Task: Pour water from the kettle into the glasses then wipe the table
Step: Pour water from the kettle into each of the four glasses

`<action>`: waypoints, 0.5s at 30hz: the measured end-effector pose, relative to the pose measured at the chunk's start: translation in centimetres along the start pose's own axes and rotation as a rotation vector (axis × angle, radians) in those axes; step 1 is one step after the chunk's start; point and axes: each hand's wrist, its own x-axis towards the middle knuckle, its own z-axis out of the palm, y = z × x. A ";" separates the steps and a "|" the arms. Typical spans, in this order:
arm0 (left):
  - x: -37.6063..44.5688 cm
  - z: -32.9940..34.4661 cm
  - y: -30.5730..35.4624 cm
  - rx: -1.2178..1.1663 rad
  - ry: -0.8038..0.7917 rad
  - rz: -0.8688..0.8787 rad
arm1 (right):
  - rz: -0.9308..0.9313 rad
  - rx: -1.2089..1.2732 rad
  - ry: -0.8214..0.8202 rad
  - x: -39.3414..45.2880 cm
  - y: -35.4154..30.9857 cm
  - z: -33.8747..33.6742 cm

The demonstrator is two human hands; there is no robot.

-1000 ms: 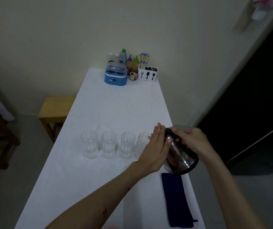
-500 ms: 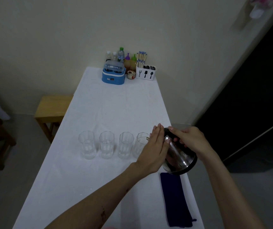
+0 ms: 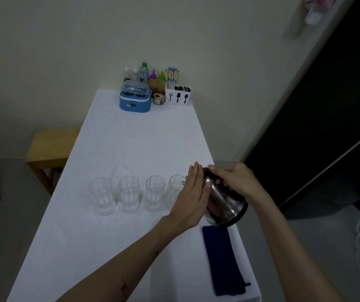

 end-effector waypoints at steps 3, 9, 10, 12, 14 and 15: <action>-0.1 0.1 0.2 -0.003 -0.010 -0.039 | -0.009 -0.020 0.000 -0.1 -0.2 -0.1; -0.3 -0.3 0.5 0.053 -0.061 0.011 | -0.020 -0.045 0.005 -0.3 -0.6 -0.2; -0.3 -0.4 0.5 0.055 -0.072 0.007 | -0.020 -0.042 0.006 -0.4 -0.7 -0.2; -0.3 -0.5 0.5 0.049 -0.061 0.000 | -0.017 -0.036 0.006 -0.5 -0.7 -0.2; -0.2 -0.5 0.4 0.049 -0.071 -0.008 | -0.016 -0.037 0.007 -0.5 -0.7 -0.1; -0.3 -0.5 0.4 0.046 -0.077 -0.007 | -0.014 -0.037 0.007 -0.5 -0.8 -0.1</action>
